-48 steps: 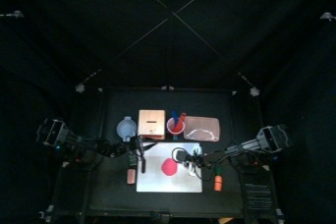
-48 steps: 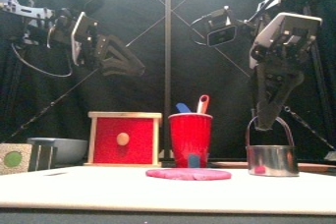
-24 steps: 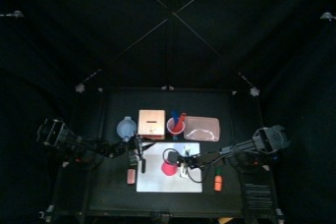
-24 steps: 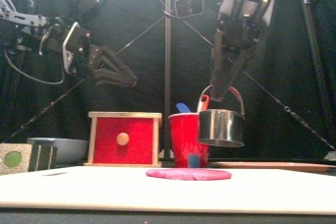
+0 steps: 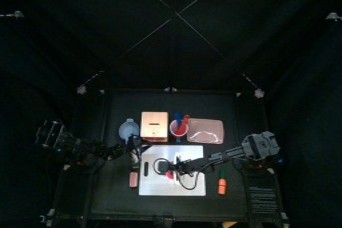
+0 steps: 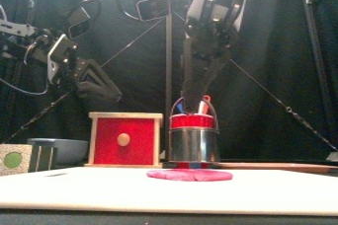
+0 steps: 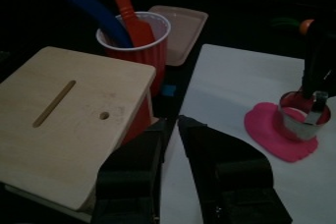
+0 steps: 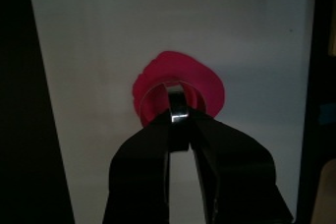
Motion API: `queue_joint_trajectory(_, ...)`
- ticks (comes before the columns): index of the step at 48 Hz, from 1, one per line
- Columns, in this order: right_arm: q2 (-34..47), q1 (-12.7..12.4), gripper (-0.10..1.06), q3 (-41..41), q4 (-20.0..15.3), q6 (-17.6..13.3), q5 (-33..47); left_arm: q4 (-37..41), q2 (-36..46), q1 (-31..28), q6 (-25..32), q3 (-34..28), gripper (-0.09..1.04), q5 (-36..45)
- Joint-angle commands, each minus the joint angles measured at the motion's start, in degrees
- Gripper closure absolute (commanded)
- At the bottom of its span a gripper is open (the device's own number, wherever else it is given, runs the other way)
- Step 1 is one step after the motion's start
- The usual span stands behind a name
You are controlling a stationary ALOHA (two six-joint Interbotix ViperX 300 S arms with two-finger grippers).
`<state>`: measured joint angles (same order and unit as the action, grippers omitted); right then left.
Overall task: Get the cutter from the drawer then cut the dough then place the extra dough in the bowl
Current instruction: Cut the dough
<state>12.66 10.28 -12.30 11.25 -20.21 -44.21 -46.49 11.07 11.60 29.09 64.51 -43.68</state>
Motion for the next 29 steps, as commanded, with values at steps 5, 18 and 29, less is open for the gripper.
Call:
queue_joint_trajectory(5,-1.32,-0.97,0.48,0.97,-0.26,0.0,0.26,0.0,0.53,0.18,-0.09,-0.44,0.33,-0.26)
queue_joint_trajectory(18,-1.67,-0.88,0.48,0.62,-1.76,0.0,0.18,-0.09,0.53,0.09,-0.09,-0.53,0.34,-0.26)
queue_joint_trajectory(29,-2.02,-0.7,0.48,0.7,-2.99,-0.09,-0.44,-0.18,0.53,0.09,-0.18,-0.53,0.34,-0.26)
